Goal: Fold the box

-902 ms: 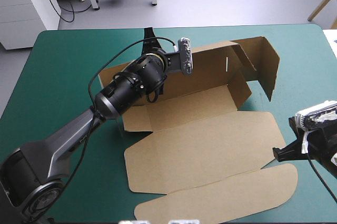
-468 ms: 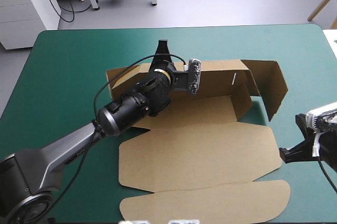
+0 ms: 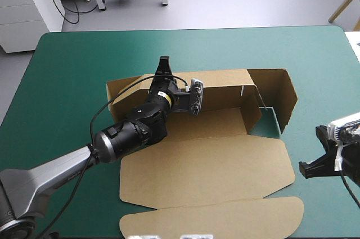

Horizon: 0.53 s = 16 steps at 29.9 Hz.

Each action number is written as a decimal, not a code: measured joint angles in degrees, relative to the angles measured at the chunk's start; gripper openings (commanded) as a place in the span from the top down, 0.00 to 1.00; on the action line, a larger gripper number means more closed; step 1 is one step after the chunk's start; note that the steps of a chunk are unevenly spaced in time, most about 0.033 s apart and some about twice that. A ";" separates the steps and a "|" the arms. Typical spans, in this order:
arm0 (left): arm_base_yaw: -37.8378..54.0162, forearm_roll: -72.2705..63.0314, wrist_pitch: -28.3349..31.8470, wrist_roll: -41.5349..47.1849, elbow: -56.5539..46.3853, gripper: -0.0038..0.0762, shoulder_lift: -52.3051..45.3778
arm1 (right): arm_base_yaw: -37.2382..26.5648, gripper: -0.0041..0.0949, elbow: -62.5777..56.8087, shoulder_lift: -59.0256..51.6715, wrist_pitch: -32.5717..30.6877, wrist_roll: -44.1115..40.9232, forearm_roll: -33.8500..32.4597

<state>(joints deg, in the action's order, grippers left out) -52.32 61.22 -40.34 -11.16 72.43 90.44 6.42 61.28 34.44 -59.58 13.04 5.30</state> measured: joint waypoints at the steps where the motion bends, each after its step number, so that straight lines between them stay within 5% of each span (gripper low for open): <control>1: 0.00 1.20 0.70 1.36 -0.92 0.96 -0.18 | 0.00 0.98 0.00 0.00 0.00 0.00 0.14; 8: 0.11 7.13 3.00 8.87 -4.23 0.96 -0.44 | 0.00 0.93 0.00 0.00 1.07 -0.04 0.66; 16: 0.34 8.75 3.06 12.41 -4.31 0.96 0.52 | 0.00 0.43 1.17 0.45 3.22 -1.07 1.13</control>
<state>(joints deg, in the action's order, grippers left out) -51.99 69.97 -37.28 1.25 68.12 90.96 6.42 62.44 34.89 -56.36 11.98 6.42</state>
